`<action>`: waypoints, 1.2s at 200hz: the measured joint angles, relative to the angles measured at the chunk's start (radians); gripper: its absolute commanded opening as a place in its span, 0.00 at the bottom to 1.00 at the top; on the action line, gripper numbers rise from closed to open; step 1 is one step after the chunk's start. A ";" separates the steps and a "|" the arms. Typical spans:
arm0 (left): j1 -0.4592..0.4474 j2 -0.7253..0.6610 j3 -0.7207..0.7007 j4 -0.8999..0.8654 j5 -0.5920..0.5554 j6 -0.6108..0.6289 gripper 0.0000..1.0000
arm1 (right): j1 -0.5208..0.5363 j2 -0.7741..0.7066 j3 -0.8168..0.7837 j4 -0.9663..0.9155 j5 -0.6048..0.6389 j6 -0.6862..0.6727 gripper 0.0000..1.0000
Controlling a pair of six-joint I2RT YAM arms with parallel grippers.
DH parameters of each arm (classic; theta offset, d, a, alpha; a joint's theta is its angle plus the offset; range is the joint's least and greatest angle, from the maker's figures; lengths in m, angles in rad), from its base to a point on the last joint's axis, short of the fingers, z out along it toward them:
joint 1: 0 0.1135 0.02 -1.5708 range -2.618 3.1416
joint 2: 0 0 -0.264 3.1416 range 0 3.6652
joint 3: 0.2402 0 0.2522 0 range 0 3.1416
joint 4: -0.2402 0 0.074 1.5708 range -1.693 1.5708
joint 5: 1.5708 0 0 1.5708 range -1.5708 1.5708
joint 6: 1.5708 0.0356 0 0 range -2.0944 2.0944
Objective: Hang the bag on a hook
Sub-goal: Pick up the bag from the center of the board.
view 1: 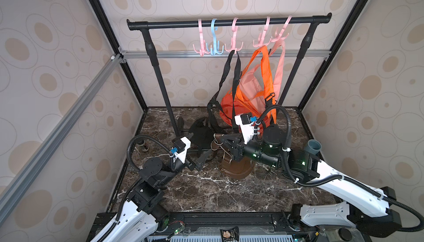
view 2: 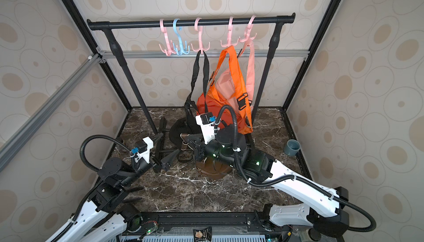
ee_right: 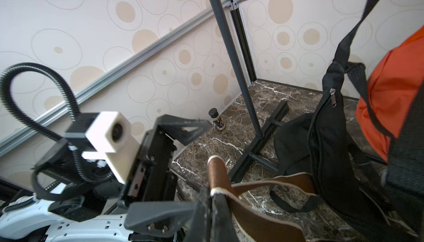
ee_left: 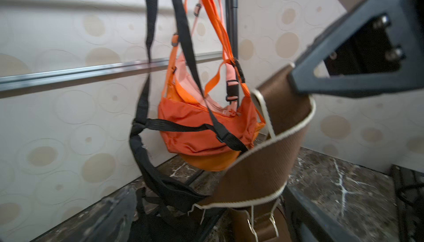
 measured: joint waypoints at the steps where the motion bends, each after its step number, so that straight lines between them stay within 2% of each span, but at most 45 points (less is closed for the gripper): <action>1: 0.000 0.001 0.000 0.000 0.001 0.000 1.00 | 0.000 0.000 0.002 -0.001 0.000 -0.001 0.00; 60: -0.020 0.113 0.016 0.018 0.169 -0.001 1.00 | 0.001 -0.010 0.171 -0.064 -0.109 -0.006 0.00; 81: -0.021 0.146 0.029 0.025 0.195 -0.006 0.97 | 0.001 -0.015 0.193 -0.068 -0.134 -0.006 0.00; 97: -0.021 0.150 0.029 0.034 0.205 -0.016 0.87 | 0.001 -0.023 0.193 -0.077 -0.140 -0.006 0.00; 143: -0.024 0.150 0.036 0.061 0.229 -0.025 0.48 | 0.001 -0.050 0.161 -0.091 -0.127 -0.005 0.00; 170: -0.024 0.144 0.036 0.078 0.239 -0.034 0.38 | 0.001 -0.078 0.098 -0.076 -0.127 0.005 0.00; 178: -0.024 0.143 0.035 0.088 0.244 -0.039 0.40 | 0.001 -0.083 0.083 -0.074 -0.127 0.009 0.00; 187: -0.024 0.143 0.035 0.100 0.250 -0.044 0.49 | 0.001 -0.086 0.072 -0.072 -0.127 0.013 0.00; 192: -0.024 0.143 0.034 0.105 0.253 -0.045 0.49 | 0.001 -0.087 0.067 -0.070 -0.128 0.015 0.00; 209: -0.024 0.153 0.034 0.119 0.268 -0.061 0.40 | 0.001 -0.092 0.055 -0.064 -0.132 0.019 0.00; 226: -0.023 0.166 0.034 0.122 0.281 -0.072 0.21 | 0.002 -0.104 0.044 -0.056 -0.137 0.021 0.00; 240: -0.024 0.172 0.034 0.122 0.289 -0.074 0.10 | 0.002 -0.121 0.037 -0.054 -0.138 0.021 0.00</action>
